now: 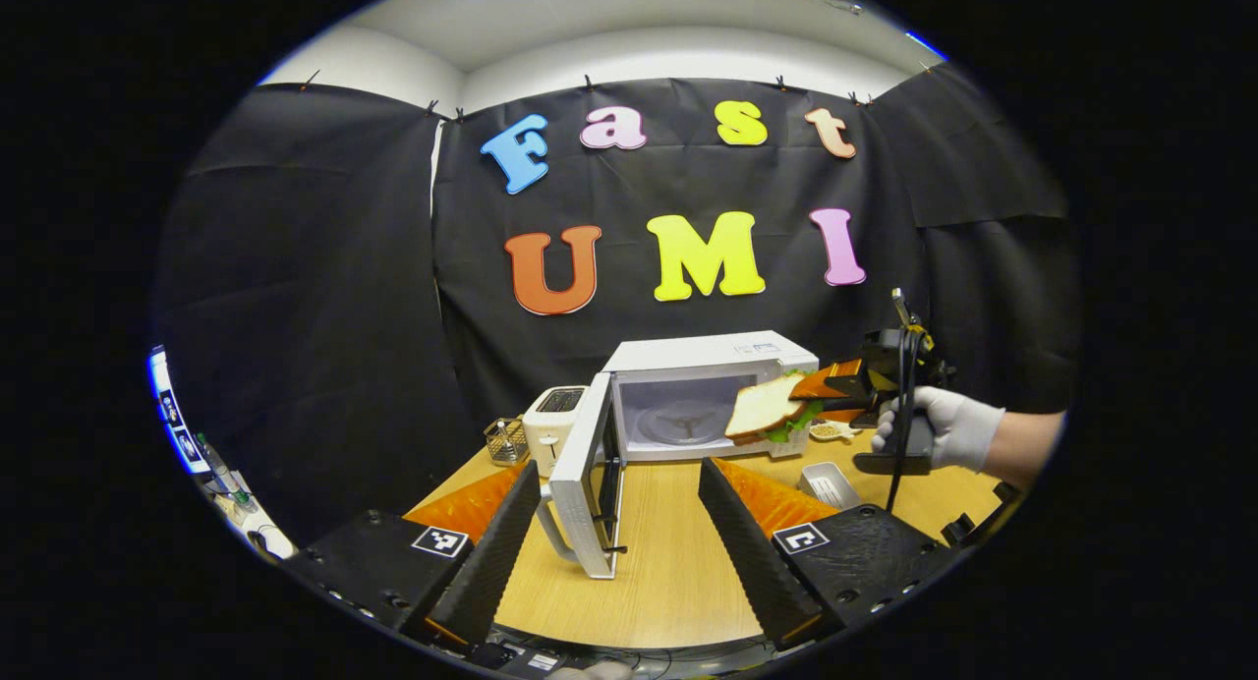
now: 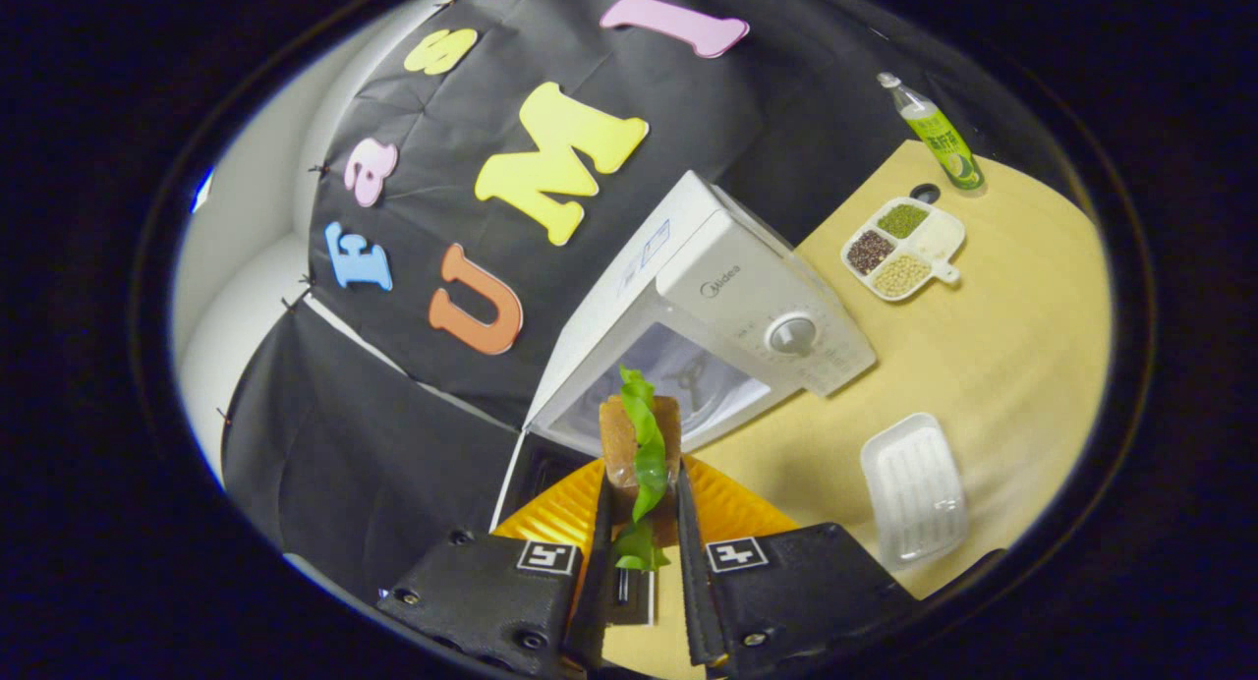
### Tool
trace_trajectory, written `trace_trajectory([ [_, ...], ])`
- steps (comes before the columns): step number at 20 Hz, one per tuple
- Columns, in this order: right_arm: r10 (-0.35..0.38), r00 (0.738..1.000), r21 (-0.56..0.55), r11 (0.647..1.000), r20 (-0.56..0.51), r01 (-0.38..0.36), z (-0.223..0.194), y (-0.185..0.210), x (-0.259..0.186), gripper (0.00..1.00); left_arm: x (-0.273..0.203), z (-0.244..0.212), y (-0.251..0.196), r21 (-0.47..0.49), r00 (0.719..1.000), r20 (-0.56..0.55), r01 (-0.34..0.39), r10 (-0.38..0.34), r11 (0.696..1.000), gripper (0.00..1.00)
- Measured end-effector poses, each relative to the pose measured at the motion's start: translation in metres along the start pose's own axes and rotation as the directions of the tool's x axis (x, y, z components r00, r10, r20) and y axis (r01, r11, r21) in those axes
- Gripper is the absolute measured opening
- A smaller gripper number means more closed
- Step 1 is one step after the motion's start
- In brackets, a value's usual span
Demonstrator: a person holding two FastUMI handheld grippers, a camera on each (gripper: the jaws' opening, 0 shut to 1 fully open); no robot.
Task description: Open the microwave oven with the left hand, put the food in, and close the microwave oven.
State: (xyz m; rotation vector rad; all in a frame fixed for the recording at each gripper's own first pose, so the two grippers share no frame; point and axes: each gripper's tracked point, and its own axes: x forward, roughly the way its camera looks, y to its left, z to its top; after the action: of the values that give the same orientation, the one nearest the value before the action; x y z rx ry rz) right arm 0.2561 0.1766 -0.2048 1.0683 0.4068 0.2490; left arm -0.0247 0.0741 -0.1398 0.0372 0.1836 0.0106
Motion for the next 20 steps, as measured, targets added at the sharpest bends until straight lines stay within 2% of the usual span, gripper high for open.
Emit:
trace_trajectory([
  [4,0.010,0.982,0.153,0.987,0.189,-0.040,-0.022,0.009,0.058,0.34,0.007,-0.016,0.030,0.012,1.000,-0.016,-0.016,0.017,1.000,0.97],
  [7,-0.050,0.958,0.222,0.975,0.284,-0.015,-0.031,-0.001,0.106,0.34,0.017,-0.024,0.044,0.017,0.999,-0.028,-0.022,0.023,1.000,0.96],
  [11,-0.106,0.931,0.290,0.957,0.349,0.001,-0.028,-0.011,0.167,0.34,0.025,-0.020,0.062,0.031,0.999,-0.019,-0.035,0.036,0.999,0.96],
  [18,-0.180,0.900,0.236,0.968,0.396,0.090,-0.024,-0.036,0.221,0.36,0.032,-0.034,0.085,0.054,0.997,-0.039,-0.072,0.074,0.996,0.96],
  [19,-0.184,0.896,0.221,0.970,0.404,0.100,-0.023,-0.039,0.224,0.31,0.032,-0.035,0.086,0.052,0.996,-0.042,-0.075,0.078,0.996,0.97],
  [20,-0.202,0.894,0.197,0.972,0.400,0.131,-0.025,-0.043,0.228,0.31,0.032,-0.038,0.088,0.050,0.995,-0.050,-0.079,0.081,0.996,0.96],
])
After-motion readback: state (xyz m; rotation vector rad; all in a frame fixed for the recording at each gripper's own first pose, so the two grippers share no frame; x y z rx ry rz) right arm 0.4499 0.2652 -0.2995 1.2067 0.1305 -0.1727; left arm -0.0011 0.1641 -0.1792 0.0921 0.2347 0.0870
